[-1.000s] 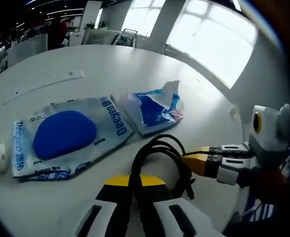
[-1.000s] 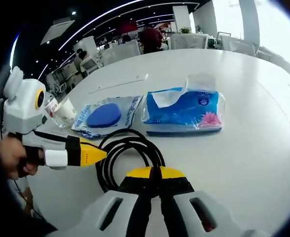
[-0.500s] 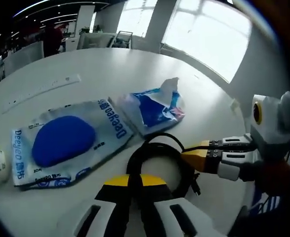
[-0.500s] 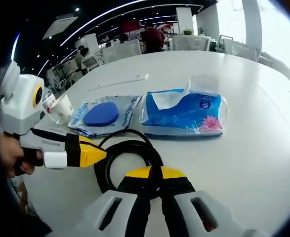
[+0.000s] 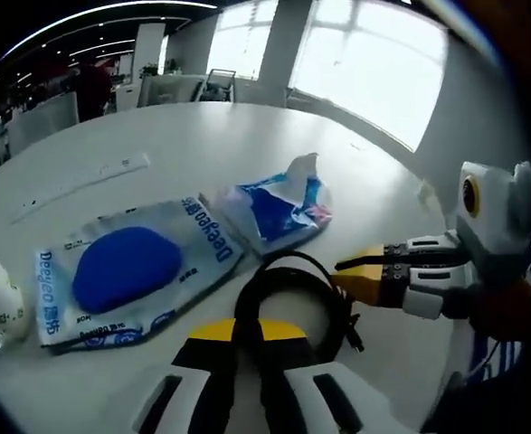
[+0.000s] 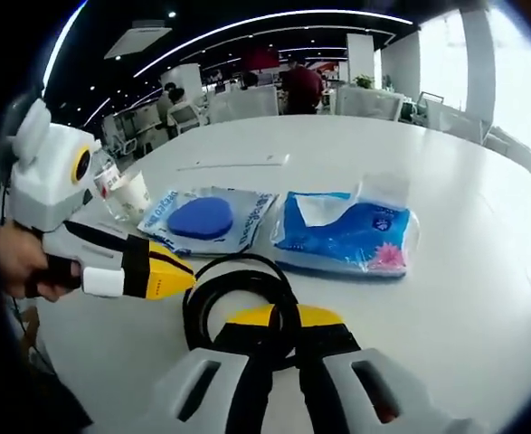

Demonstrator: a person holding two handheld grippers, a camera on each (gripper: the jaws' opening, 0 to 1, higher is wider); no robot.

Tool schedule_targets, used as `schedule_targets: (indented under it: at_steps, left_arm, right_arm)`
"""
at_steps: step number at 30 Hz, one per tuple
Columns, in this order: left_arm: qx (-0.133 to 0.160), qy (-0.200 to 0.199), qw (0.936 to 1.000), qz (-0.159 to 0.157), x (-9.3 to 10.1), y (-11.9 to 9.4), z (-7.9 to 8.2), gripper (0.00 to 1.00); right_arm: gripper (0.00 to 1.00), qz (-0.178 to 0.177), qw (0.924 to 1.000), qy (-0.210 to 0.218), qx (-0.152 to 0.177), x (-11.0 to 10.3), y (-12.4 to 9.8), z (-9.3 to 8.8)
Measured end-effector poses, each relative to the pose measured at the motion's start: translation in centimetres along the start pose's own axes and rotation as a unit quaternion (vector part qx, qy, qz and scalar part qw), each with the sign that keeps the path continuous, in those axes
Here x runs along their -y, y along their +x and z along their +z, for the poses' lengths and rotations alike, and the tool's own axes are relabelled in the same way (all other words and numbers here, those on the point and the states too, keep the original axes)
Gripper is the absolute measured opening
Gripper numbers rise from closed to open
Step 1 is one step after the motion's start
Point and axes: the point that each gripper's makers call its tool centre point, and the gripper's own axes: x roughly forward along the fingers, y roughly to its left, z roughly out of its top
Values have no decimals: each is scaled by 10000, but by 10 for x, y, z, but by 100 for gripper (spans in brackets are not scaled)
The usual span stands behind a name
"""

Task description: Arrange the tabletop items into an orderly group along one side of the table until the central work area is clear of visible clutter.

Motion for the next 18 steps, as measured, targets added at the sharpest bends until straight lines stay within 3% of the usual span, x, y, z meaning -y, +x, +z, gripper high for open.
schedule_targets:
  at_steps: [9, 13, 18]
  left_arm:
    - [329, 125, 9994, 19, -6, -27, -2, 16]
    - [336, -18, 9994, 46, -13, -42, -9, 21]
    - [671, -113, 9976, 112, -20, -66, -4, 29]
  right_arm:
    - [29, 217, 9992, -166, 295, -5, -16, 8]
    - [45, 435, 9979, -227, 427, -9, -28, 16]
    - [55, 459, 9968, -364, 544, -6, -41, 26]
